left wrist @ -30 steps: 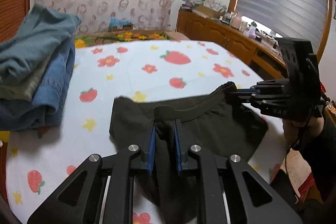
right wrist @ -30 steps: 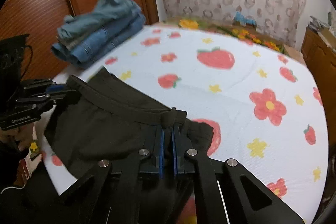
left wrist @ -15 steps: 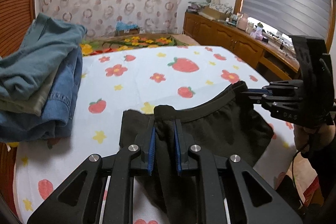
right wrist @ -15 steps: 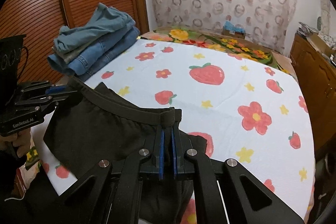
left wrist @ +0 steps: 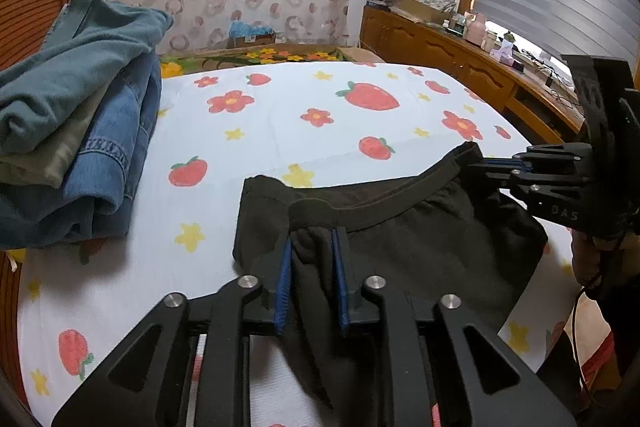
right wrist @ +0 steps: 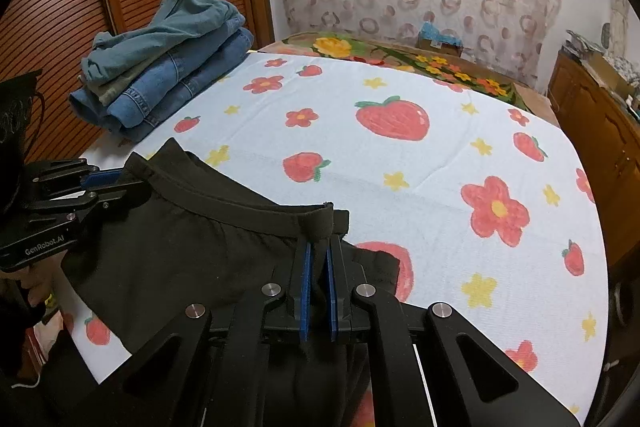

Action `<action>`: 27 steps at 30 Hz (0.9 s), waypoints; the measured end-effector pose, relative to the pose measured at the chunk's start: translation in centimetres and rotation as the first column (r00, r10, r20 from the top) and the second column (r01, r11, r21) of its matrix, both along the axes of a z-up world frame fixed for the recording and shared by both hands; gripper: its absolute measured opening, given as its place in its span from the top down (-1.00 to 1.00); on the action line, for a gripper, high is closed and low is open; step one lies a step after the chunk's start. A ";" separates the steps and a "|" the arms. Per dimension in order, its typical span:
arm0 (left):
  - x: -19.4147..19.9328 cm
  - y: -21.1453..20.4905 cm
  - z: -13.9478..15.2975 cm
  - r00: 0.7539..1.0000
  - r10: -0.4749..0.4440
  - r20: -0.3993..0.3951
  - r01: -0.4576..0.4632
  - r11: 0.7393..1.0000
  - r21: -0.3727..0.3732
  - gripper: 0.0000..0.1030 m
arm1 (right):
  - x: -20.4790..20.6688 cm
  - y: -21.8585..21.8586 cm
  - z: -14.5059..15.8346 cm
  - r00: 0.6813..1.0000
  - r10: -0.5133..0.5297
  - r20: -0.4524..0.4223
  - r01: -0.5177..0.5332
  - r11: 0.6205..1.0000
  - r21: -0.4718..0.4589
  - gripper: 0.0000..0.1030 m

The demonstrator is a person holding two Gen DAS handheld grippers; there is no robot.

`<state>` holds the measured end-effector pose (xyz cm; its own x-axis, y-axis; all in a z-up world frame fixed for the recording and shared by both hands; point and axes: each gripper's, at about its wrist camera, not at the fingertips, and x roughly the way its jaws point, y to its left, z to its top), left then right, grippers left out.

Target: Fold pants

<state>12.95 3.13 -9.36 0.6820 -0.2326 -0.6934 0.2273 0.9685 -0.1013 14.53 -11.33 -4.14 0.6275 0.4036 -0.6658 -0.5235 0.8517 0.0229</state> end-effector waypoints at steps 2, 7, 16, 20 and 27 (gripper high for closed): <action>0.0 0.1 0.0 1.000 0.005 -0.003 -0.005 1.000 -0.005 0.58 | -0.3 -0.1 0.1 1.000 0.002 0.006 -0.002 1.000 0.003 0.80; -0.2 0.2 0.4 1.000 0.007 0.006 -0.007 1.000 -0.004 0.53 | -1.1 -0.7 0.8 1.000 0.001 0.020 -0.001 1.000 0.018 0.76; -1.1 0.6 1.9 0.998 0.012 0.063 -0.011 1.000 -0.007 -0.40 | -3.3 -2.7 1.6 0.999 -0.008 0.037 0.006 0.999 0.040 0.29; -1.1 0.8 2.0 0.998 0.010 0.061 -0.008 1.000 -0.026 -0.55 | -4.0 -3.2 1.6 0.999 -0.015 0.028 0.014 0.999 0.043 0.22; -1.0 0.7 1.2 0.999 0.022 0.030 -0.021 1.000 -0.014 -0.55 | -3.9 -3.7 1.0 1.000 -0.029 0.000 0.029 0.999 0.036 0.18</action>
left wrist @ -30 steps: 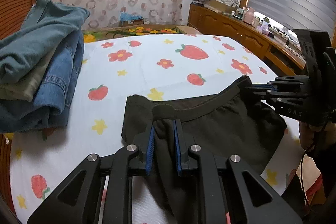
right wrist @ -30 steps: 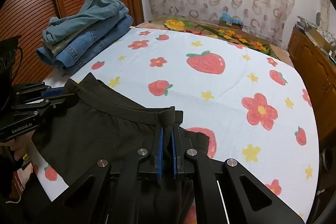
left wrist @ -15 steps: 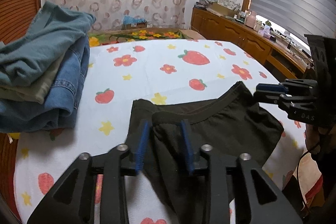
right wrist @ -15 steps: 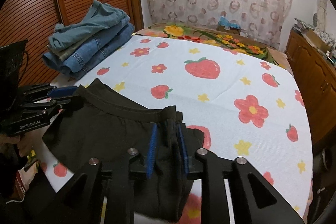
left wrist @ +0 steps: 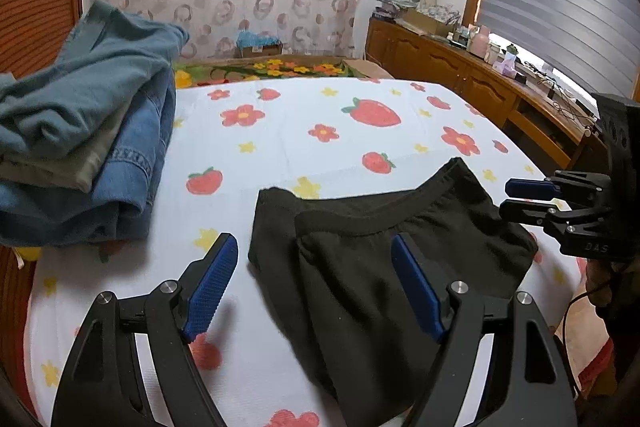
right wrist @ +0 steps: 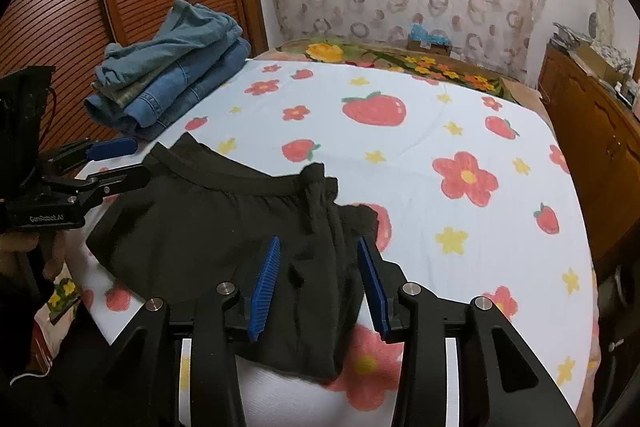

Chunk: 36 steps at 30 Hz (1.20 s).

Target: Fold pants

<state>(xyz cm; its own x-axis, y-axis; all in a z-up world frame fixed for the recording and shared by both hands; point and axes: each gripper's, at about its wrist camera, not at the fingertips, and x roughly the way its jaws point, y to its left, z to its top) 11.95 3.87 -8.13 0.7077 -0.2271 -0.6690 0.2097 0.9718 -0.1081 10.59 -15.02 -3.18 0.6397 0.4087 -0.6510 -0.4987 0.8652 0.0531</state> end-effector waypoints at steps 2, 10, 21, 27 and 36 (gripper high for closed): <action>0.1 0.0 -0.3 1.000 0.004 -0.009 -0.004 1.000 0.008 -0.55 | 0.3 0.0 -0.1 1.000 -0.007 -0.007 0.007 1.000 -0.007 0.15; 0.8 0.1 -1.0 0.999 0.001 -0.034 -0.001 1.000 0.001 -0.55 | 1.9 0.2 -1.1 0.999 -0.032 -0.041 0.031 0.999 -0.017 0.09; 2.9 0.7 -2.2 0.995 -0.007 -0.095 0.005 1.000 -0.023 -0.26 | 4.1 1.1 -2.1 0.995 -0.022 -0.095 0.019 1.000 -0.024 0.09; 3.0 0.5 -2.8 0.994 -0.006 -0.106 0.005 1.000 -0.012 -0.21 | 4.5 1.6 -2.3 0.996 -0.007 -0.088 0.005 1.000 -0.022 0.09; 3.0 0.5 -2.9 0.995 -0.009 -0.096 0.008 1.000 -0.002 -0.21 | 4.0 2.7 -2.6 0.996 0.031 -0.079 -0.033 0.999 -0.019 0.50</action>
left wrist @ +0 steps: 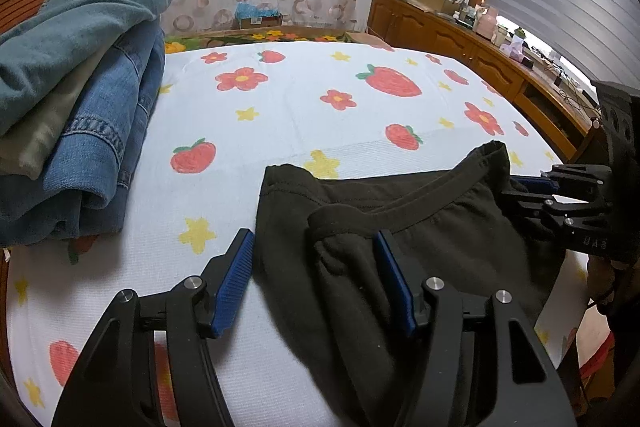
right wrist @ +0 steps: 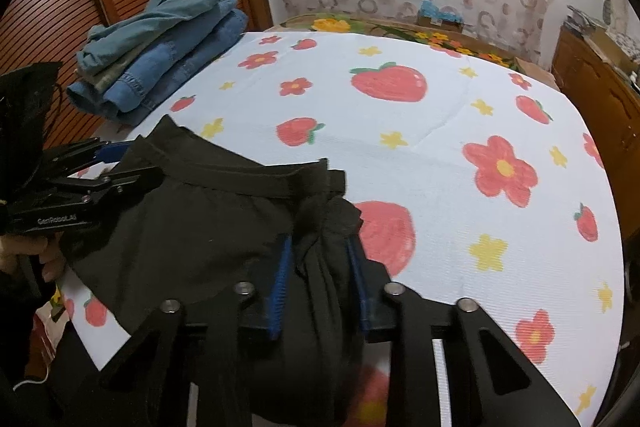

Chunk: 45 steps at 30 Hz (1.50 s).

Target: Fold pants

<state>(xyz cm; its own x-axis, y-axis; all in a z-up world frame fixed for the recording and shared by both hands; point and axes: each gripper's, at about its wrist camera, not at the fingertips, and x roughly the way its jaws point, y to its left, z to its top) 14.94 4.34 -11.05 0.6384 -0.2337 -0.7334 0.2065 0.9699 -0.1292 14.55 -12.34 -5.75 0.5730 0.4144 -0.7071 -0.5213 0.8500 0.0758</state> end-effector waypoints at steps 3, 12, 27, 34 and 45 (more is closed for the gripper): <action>0.0 0.0 0.0 1.000 0.000 0.001 0.000 1.000 0.000 -0.21 | -0.1 -0.1 -0.1 1.000 -0.004 0.003 0.004 1.000 0.007 0.51; 0.0 0.0 0.0 1.000 -0.001 0.003 0.001 1.000 -0.001 -0.21 | -0.7 -0.1 -0.6 0.999 -0.012 0.047 0.011 1.000 0.022 0.51; -0.5 -0.4 0.6 0.999 -0.045 0.021 0.046 0.998 -0.047 0.51 | -1.0 -0.3 -0.7 0.999 -0.018 0.052 0.015 0.999 0.049 0.64; -2.6 -1.1 2.6 0.993 -0.039 0.109 0.044 0.998 -0.051 0.62 | -1.3 -0.4 -0.5 0.998 -0.021 0.065 0.018 0.998 0.056 0.75; -5.2 -1.5 4.8 0.979 -0.034 0.199 0.045 0.998 -0.053 0.62 | -4.6 -1.6 1.8 0.988 -0.037 0.150 0.020 0.993 0.116 0.77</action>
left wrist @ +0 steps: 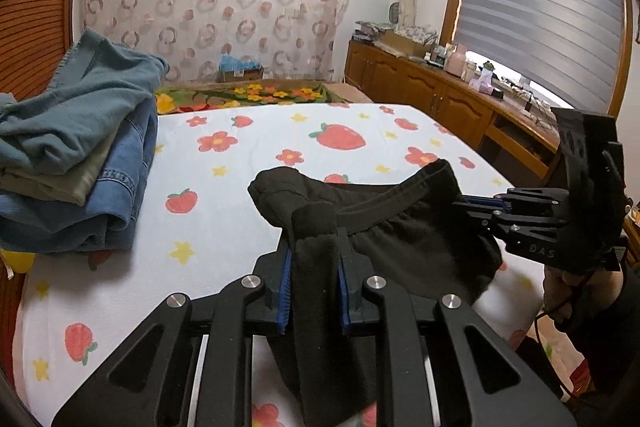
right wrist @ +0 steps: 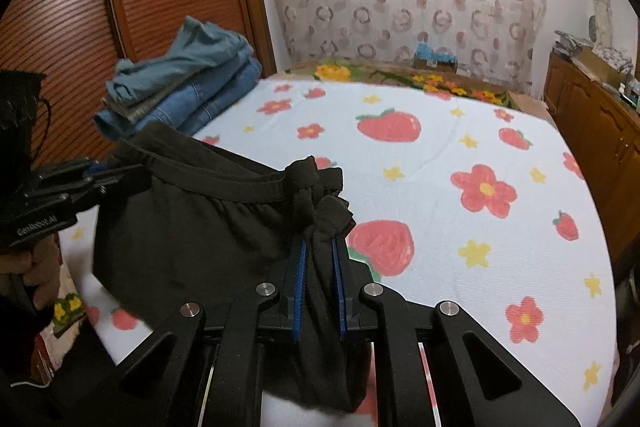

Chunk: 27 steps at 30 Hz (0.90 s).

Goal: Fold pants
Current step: 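Lift the folded pants off the bed with both grippers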

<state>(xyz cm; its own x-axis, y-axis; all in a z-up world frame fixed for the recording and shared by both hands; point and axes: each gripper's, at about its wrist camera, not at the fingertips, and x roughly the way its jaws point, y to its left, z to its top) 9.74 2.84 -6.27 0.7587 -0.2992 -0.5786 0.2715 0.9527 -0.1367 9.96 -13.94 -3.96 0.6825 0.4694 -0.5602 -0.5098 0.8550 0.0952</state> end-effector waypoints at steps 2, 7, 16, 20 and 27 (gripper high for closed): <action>-0.5 -0.1 0.4 1.000 0.004 0.016 -0.004 1.000 -0.002 0.62 | -0.8 -0.3 0.6 1.000 0.000 0.018 -0.001 1.000 0.015 0.77; -1.7 -0.3 2.0 0.997 0.003 0.072 -0.002 1.000 -0.013 0.62 | -2.5 -1.1 1.5 0.998 -0.004 0.059 0.002 0.999 0.035 0.77; -3.2 -1.0 4.2 0.991 -0.019 0.135 0.022 1.000 -0.018 0.65 | -4.4 -1.6 3.0 0.991 -0.010 0.135 0.005 0.999 0.033 0.77; -3.9 -1.1 5.1 0.988 -0.025 0.154 0.028 0.999 -0.017 0.65 | -5.2 -2.1 3.8 0.987 -0.008 0.158 0.001 0.999 0.045 0.77; -4.8 -1.0 6.6 0.981 -0.028 0.193 0.033 0.999 -0.024 0.65 | -6.6 -2.7 5.1 0.980 -0.004 0.200 -0.006 0.999 0.050 0.77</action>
<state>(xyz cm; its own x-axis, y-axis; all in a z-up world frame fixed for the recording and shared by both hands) 4.97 1.82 0.36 0.8455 -0.3374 -0.4138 0.3242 0.9402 -0.1042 3.35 -16.63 1.18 0.7780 0.4944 -0.3878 -0.5238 0.8511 0.0342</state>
